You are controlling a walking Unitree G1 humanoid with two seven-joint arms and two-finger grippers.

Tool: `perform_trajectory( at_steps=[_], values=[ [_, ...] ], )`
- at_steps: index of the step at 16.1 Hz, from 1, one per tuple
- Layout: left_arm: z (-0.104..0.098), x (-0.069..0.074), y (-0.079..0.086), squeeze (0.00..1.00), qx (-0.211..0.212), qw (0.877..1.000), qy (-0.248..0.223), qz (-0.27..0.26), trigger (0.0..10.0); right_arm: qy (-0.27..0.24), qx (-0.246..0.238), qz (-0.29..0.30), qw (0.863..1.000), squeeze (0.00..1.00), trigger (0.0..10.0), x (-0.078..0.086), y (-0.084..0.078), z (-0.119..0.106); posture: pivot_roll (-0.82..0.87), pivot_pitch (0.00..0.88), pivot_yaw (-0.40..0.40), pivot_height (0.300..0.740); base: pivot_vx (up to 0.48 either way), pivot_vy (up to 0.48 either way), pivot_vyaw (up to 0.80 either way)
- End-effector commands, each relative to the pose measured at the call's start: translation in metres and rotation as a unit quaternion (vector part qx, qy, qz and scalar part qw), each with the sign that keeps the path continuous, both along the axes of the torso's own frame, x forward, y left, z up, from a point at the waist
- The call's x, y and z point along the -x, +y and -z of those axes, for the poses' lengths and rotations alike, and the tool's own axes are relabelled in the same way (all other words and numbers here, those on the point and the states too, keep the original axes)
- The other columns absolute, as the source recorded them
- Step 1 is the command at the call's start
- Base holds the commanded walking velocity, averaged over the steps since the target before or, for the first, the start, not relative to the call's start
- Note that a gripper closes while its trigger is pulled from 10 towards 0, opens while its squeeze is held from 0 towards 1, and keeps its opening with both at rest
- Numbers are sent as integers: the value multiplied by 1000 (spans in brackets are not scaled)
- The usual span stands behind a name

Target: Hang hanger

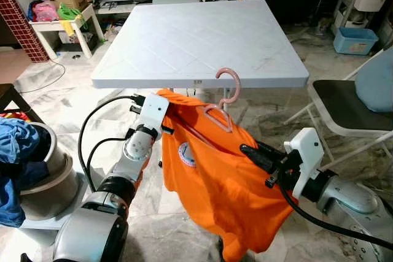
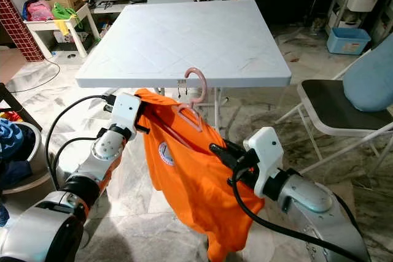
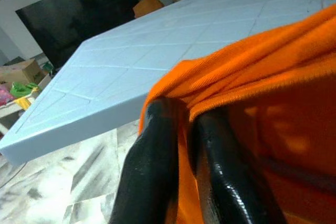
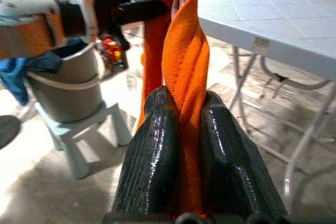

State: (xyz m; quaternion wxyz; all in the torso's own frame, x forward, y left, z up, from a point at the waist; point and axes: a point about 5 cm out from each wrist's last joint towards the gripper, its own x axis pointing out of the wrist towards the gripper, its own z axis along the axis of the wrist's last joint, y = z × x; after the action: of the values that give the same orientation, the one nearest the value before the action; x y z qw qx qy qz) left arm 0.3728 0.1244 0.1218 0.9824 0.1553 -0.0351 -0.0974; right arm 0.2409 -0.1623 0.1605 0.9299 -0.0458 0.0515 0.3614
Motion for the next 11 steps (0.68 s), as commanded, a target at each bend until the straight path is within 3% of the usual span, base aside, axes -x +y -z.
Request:
perform_trajectory(
  at_steps=[1,3,4,9,11],
  values=[
    [-3,-3,6,0,5,1000,-1,-14,0,-26,-6,2,1000,0,10000,0,3,-11,-186,0,75,740,0,0,0],
    [-2,-4,11,0,1,999,5,-32,0,-25,-15,-26,999,0,10000,7,10,-15,-189,0,71,740,0,0,0],
    [-2,-5,19,0,-2,999,7,-50,0,-21,0,-24,999,0,10000,9,6,-13,-192,5,62,740,0,0,0],
    [-8,-7,58,0,-23,992,6,-121,0,-13,105,0,994,0,10000,11,-35,-10,-192,4,56,740,0,0,0],
    [-7,-7,62,0,-29,992,11,-124,0,-29,123,6,992,0,10000,7,-49,-20,-189,1,60,740,0,0,0]
  ],
)
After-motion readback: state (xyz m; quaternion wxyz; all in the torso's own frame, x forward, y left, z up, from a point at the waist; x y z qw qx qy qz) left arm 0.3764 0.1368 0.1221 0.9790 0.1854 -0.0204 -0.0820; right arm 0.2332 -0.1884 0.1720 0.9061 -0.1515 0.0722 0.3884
